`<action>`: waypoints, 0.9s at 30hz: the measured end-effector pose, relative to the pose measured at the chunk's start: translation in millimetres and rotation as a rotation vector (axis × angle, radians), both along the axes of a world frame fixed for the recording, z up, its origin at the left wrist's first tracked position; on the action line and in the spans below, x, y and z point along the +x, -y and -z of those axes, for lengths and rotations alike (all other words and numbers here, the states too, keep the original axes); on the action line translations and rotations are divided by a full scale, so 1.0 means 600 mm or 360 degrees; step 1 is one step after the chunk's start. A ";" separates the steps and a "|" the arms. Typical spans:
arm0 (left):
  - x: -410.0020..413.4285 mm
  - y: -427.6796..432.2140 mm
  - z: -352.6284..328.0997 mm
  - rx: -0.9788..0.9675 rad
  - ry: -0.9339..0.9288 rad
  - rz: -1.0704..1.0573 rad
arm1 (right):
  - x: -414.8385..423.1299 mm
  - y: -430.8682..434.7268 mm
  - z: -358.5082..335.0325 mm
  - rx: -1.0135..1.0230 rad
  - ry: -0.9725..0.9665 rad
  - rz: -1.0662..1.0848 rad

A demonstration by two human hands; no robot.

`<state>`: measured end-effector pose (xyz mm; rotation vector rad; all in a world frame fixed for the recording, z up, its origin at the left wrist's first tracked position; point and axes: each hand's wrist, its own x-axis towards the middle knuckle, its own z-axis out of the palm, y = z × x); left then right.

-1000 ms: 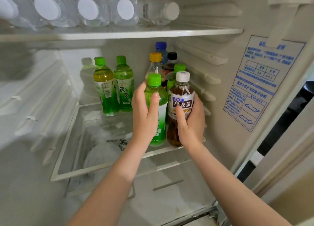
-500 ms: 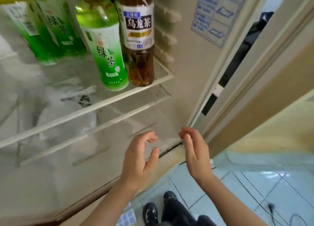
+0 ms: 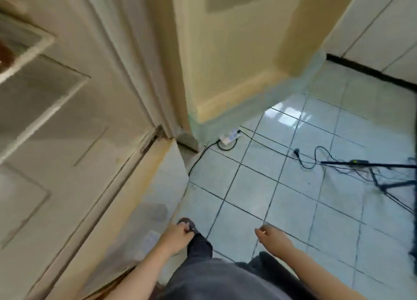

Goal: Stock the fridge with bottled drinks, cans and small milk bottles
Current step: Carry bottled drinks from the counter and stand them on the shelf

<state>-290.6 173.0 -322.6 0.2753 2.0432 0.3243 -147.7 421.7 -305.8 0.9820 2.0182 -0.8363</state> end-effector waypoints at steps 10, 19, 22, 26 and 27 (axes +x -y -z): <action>0.246 -0.213 0.025 -0.0200 -0.0099 0.0695 | 0.449 -0.141 0.015 -0.0066 -0.0064 0.0770; 0.502 -0.453 -0.006 0.0006 -0.0163 0.1147 | 0.878 -0.191 0.015 0.0097 0.0043 0.1940; 0.557 -0.540 -0.011 -0.0014 -0.0077 0.1359 | 0.949 -0.174 0.016 0.0110 0.0013 0.2271; 0.627 -0.655 0.004 -0.0119 0.0024 0.1605 | 0.987 -0.138 0.042 0.0015 -0.0005 0.2606; 0.647 -0.685 0.012 -0.0151 0.0031 0.1714 | 0.993 -0.131 0.051 -0.0021 -0.0010 0.2651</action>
